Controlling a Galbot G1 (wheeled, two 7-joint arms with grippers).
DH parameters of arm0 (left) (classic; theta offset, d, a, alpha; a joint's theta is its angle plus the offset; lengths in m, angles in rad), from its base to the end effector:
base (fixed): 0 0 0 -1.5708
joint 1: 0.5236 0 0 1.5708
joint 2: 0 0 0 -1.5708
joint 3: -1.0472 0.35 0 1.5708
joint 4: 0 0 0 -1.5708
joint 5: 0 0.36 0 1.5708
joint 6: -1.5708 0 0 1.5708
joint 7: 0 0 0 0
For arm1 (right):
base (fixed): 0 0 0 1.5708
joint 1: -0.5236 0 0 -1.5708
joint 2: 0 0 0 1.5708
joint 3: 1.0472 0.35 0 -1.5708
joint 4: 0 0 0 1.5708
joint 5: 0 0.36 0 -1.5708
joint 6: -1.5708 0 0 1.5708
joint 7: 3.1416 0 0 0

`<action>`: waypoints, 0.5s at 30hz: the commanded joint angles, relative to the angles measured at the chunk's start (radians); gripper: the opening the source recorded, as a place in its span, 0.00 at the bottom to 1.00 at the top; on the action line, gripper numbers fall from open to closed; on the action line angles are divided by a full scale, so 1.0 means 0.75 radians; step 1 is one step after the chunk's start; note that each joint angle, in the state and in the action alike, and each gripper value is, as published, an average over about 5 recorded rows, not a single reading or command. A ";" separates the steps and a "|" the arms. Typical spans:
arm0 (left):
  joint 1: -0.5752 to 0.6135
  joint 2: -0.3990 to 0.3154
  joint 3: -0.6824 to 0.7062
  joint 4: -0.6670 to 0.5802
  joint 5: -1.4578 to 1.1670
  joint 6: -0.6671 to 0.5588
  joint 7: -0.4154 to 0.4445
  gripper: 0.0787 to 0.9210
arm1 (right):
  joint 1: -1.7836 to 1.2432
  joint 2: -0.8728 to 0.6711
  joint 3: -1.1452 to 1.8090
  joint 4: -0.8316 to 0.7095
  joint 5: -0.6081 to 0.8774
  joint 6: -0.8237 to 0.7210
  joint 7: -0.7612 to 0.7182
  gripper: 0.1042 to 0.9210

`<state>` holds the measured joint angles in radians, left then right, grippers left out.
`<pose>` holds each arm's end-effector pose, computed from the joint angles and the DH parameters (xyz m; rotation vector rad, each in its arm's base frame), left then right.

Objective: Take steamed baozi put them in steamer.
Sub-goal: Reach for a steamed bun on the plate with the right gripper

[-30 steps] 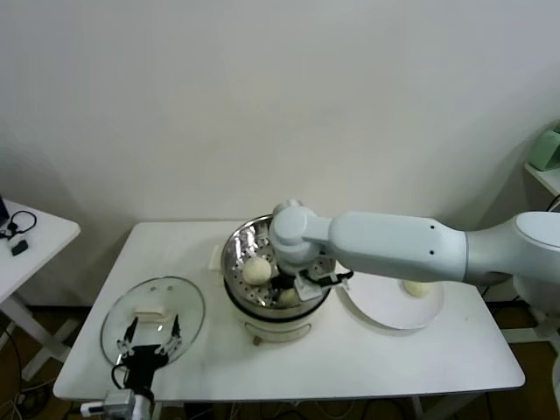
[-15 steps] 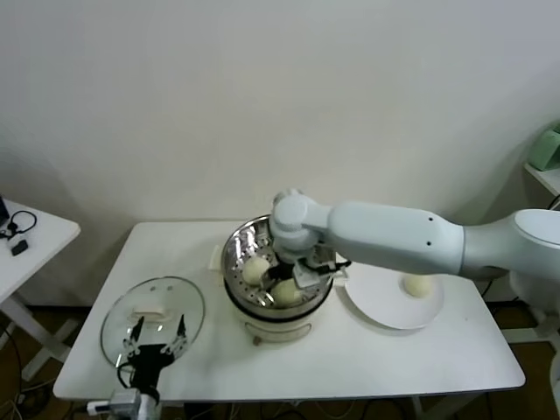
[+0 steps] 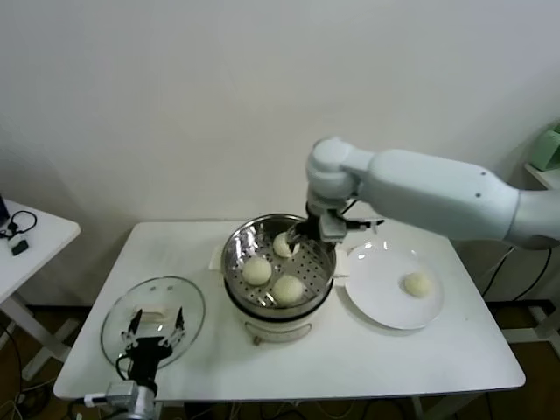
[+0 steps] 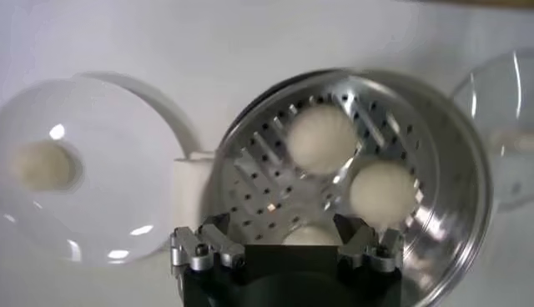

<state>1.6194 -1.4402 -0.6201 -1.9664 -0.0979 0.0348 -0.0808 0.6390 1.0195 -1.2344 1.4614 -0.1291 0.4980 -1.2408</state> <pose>0.1668 0.0592 -0.3516 0.1688 -2.9345 -0.1040 0.5200 0.0956 -0.0068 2.0088 -0.2621 2.3658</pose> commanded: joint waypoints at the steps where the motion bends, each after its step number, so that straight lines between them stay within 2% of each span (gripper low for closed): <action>1: -0.008 0.014 0.002 0.003 -0.024 -0.001 0.001 0.88 | 0.289 -0.259 -0.336 -0.211 0.822 -0.686 0.010 0.88; 4: -0.008 0.017 0.003 0.003 -0.032 -0.010 0.003 0.88 | 0.220 -0.352 -0.323 -0.275 0.816 -0.771 0.021 0.88; 7: -0.007 0.017 0.005 -0.003 -0.040 -0.014 0.006 0.88 | 0.085 -0.451 -0.252 -0.307 0.728 -0.816 0.026 0.88; 15: 0.001 0.017 0.007 -0.032 -0.040 -0.010 0.012 0.88 | -0.433 -0.561 0.213 -0.447 0.337 -0.809 0.034 0.88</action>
<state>1.6179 -1.4292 -0.6135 -1.9804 -0.1212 0.0292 -0.0732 0.6043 0.7447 -1.2973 1.2613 0.2135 0.0428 -1.2231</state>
